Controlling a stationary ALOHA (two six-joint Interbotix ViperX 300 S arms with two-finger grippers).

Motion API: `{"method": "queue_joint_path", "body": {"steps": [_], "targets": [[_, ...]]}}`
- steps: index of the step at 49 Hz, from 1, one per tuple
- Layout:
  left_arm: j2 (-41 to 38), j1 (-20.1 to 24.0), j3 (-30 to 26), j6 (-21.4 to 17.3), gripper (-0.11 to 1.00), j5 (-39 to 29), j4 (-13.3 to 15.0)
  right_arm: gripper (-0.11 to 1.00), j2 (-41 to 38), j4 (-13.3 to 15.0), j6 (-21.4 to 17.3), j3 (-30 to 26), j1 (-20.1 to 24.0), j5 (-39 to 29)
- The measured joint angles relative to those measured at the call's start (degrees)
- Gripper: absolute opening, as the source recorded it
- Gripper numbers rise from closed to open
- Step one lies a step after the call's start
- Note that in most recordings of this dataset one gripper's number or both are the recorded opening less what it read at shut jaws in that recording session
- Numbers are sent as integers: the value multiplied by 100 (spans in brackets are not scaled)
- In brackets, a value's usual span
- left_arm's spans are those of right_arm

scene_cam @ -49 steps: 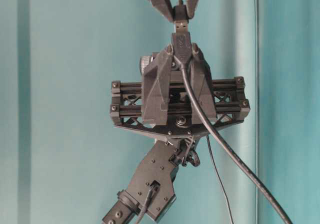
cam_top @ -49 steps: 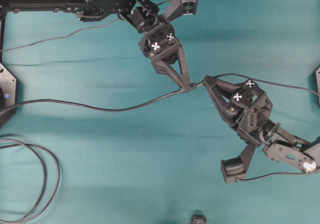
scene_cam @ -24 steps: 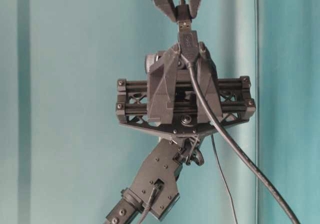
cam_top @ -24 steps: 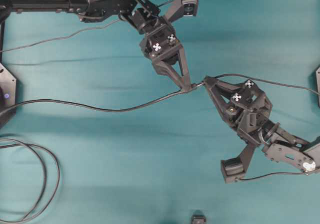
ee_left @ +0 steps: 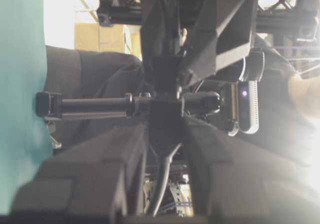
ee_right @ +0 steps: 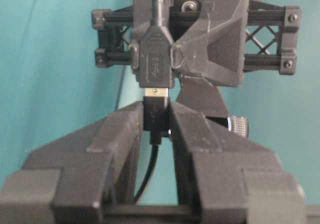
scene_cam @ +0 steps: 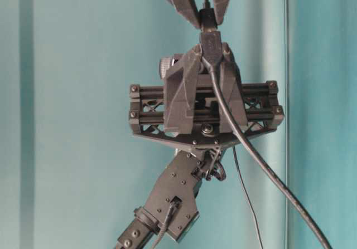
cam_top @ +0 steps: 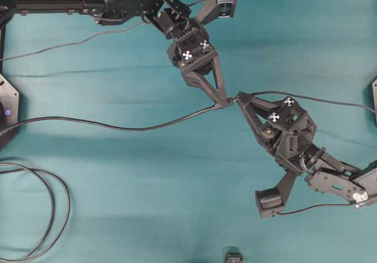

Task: Insert the USB using both arms.
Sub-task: 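Push the right gripper's plug into the left gripper's socket, then open the right gripper and withdraw it from the joined cable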

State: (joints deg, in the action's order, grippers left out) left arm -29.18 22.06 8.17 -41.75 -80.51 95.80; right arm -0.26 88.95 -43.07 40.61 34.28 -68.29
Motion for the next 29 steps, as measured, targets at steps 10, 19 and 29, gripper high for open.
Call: {"method": "queue_joint_path", "body": {"steps": [10,19,29], "targets": [[9,0,-18,0,28,114,0,20,0,-9,18,-9,0,9],[0,0,-88,0,28,114,-9,20,-9,-9,18,-62,-9,0],[9,-9,-97,0,28,105,-9,20,-9,-9,123,-132,-9,9]]}}
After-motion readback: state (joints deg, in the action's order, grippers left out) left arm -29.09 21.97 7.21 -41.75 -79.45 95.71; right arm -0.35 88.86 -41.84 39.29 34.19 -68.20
